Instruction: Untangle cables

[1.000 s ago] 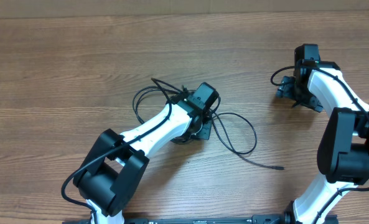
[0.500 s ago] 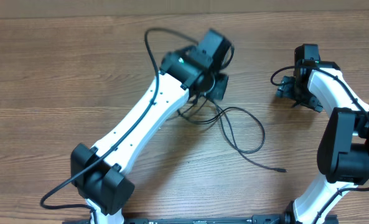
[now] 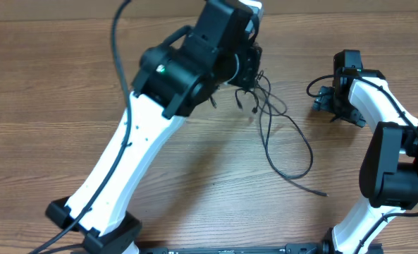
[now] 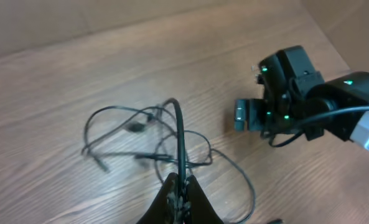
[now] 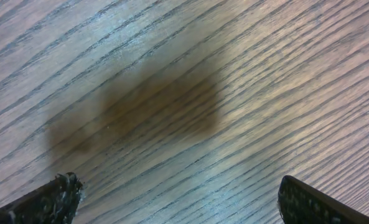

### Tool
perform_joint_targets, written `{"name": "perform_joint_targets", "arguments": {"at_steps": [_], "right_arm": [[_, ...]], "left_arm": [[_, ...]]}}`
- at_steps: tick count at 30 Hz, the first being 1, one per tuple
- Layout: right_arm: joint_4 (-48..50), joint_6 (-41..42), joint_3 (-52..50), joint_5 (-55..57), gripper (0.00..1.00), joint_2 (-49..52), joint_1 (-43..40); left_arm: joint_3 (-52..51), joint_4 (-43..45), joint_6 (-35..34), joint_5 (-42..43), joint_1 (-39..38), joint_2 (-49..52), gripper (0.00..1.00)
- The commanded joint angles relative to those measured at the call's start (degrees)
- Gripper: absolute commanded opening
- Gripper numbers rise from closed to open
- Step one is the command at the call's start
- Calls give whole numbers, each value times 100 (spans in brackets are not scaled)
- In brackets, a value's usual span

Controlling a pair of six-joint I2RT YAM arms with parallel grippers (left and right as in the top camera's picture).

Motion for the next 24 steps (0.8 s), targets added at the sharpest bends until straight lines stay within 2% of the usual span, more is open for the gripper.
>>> {"name": "perform_joint_targets", "arguments": {"at_steps": [1,5,10,15,19,24], "right_arm": [[20,-17,-37,13,100,-131,20],[20,-17,-37,13,100,-131,20],[330,-17,-37,15,100,-131,20],[662,-17,-37,13,100,-131,20],[702,-17,-37,13,100,-131,20],[702,-17,-37,13,100,-131,20]], "left_arm": [[81,-319,129,-1045,0,-79,4],[39,-708,125,-1814,0,-79,4],[66,-721,107,-1849,0,-83,4],[511,-592,107,-2409,81,-219,4],[942,-247,107,-2297,114,-544,4],[1001,-116,105,-2227,111,-957,5]]}}
